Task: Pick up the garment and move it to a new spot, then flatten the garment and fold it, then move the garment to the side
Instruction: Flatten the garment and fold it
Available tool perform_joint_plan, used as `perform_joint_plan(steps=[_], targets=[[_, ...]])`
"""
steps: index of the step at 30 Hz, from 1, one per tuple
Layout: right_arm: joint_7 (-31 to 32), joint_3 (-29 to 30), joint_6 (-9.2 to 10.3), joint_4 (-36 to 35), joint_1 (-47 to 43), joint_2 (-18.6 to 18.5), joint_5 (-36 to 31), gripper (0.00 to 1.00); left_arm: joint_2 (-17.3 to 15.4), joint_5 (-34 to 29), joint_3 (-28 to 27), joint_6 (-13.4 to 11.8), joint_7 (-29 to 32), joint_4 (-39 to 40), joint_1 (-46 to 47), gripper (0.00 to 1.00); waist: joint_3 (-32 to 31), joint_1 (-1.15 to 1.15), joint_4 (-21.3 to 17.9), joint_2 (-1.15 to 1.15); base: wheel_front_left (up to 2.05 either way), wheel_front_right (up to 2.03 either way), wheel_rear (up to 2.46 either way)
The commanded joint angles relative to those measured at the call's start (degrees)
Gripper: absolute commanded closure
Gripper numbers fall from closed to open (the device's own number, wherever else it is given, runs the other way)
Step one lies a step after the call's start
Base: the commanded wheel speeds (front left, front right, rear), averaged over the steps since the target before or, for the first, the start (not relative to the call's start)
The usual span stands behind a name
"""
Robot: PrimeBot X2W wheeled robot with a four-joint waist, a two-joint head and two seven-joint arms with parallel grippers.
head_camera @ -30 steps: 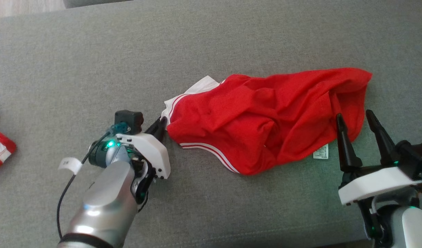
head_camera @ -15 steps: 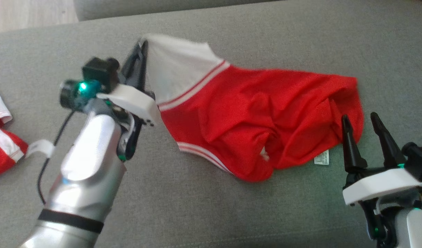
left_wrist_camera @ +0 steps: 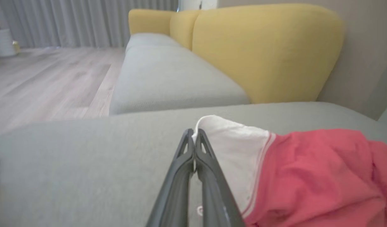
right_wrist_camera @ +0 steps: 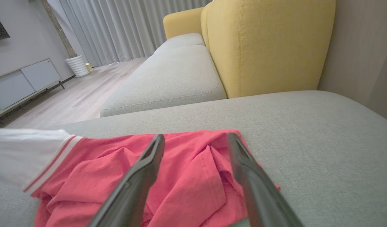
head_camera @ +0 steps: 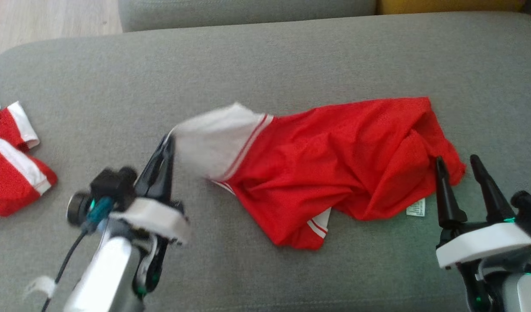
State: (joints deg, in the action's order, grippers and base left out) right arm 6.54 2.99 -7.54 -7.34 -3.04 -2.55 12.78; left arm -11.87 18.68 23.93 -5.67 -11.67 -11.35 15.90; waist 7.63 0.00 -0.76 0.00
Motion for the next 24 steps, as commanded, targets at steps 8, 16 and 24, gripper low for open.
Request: perform_joint_plan(steps=[8,16,24], targets=[[0.36,-0.98,0.05,-2.89,3.08,-0.32,0.26,0.00,-0.89,4.56,-6.15,2.02,-2.21,-11.57,5.71,1.00,3.89,0.00,1.33,0.00,0.00,0.00,0.00],[0.37,-1.43,0.05,-2.08,4.38,-0.32,0.20,0.00,1.27,5.34,-6.44,5.69,-3.14,-24.67,12.31,0.00,4.72,0.00,0.44,0.00,0.00,0.00,0.00],[-0.55,-1.28,0.05,-2.15,4.41,-0.32,-1.70,0.00,1.75,1.80,-9.79,2.56,-3.30,-19.61,8.98,0.00,1.59,0.00,-0.16,0.00,0.00,0.00,0.00]])
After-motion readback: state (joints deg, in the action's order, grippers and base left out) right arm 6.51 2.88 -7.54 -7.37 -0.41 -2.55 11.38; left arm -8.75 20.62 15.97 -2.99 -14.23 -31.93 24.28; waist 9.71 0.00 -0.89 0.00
